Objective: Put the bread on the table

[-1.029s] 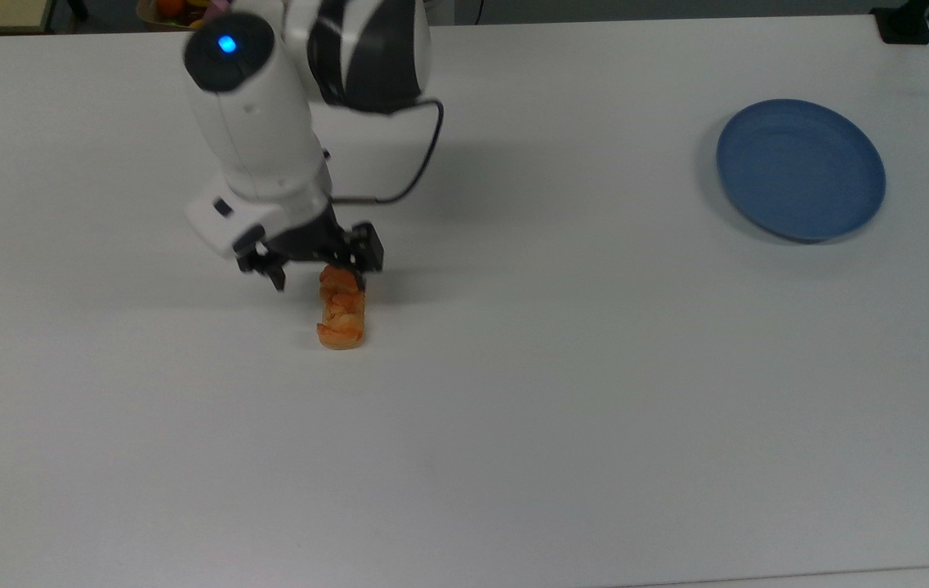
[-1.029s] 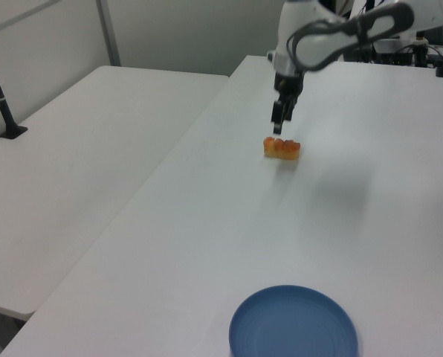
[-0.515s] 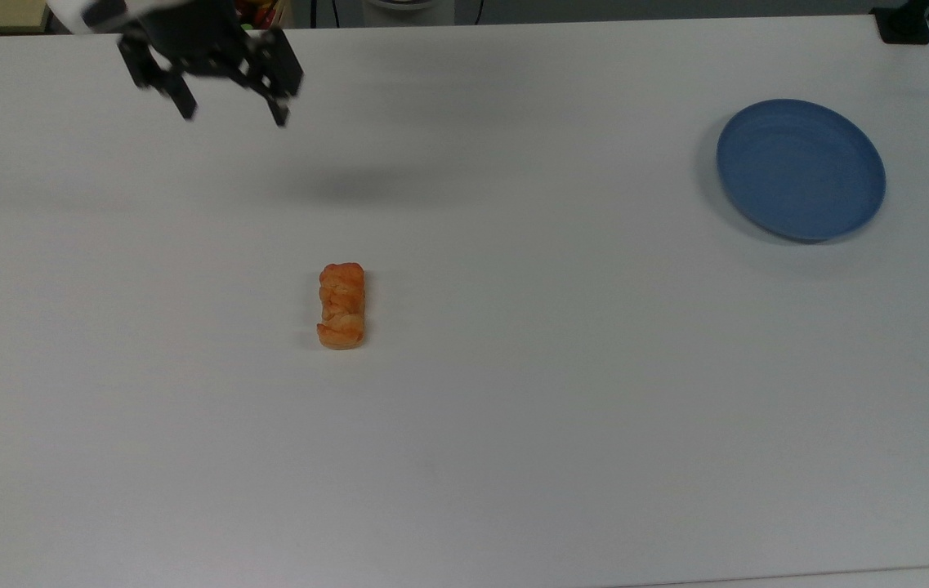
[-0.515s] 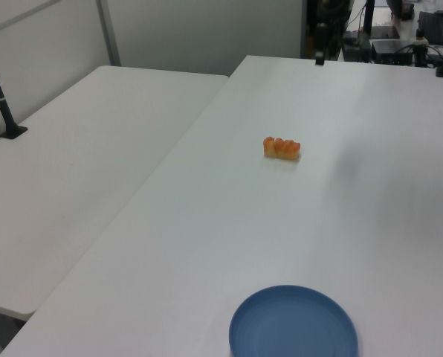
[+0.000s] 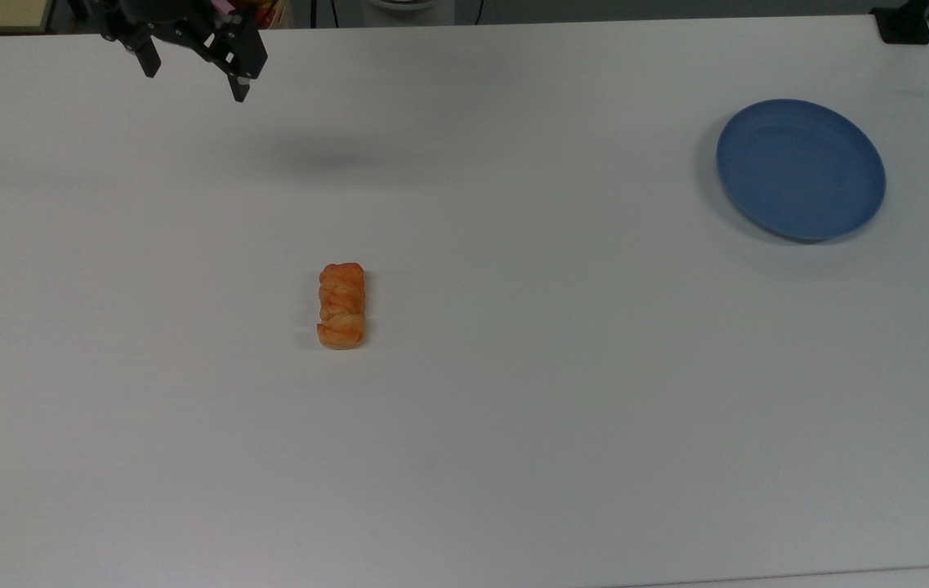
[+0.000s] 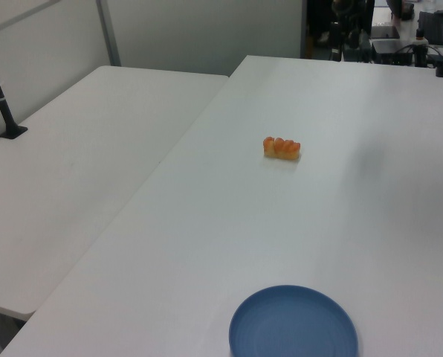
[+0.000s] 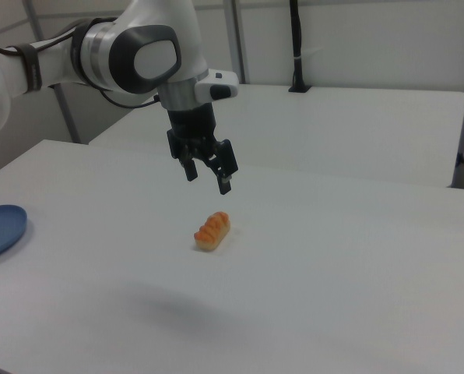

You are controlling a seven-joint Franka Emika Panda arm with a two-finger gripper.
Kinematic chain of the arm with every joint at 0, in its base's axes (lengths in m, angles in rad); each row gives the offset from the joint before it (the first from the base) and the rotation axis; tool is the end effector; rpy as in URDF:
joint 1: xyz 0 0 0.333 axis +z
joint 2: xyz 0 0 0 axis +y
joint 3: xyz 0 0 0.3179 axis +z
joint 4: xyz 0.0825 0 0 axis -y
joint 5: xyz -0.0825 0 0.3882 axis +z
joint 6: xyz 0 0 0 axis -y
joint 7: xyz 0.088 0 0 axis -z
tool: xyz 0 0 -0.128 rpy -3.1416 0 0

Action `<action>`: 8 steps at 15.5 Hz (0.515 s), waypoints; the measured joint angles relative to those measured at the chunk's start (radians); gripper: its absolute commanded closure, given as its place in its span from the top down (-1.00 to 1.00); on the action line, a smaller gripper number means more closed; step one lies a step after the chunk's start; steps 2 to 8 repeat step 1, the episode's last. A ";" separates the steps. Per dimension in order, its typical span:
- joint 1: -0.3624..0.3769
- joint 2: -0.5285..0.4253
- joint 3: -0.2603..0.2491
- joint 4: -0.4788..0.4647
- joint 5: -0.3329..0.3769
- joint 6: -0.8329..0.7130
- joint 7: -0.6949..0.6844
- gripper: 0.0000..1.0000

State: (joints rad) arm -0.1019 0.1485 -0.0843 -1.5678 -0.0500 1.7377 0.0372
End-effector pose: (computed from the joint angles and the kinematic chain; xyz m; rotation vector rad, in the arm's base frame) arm 0.6042 -0.1164 0.5350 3.0605 -0.3296 0.0265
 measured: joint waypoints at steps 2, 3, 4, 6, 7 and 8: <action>-0.001 -0.001 0.000 0.000 0.000 0.000 0.005 1.00; -0.001 -0.001 0.000 0.000 0.000 0.000 0.005 1.00; -0.001 -0.001 0.000 0.000 0.000 0.000 0.005 1.00; -0.001 -0.001 0.000 0.000 0.000 0.000 0.005 1.00; -0.001 -0.001 0.000 0.000 0.000 0.000 0.005 1.00; -0.001 -0.001 0.000 0.000 0.000 0.000 0.005 1.00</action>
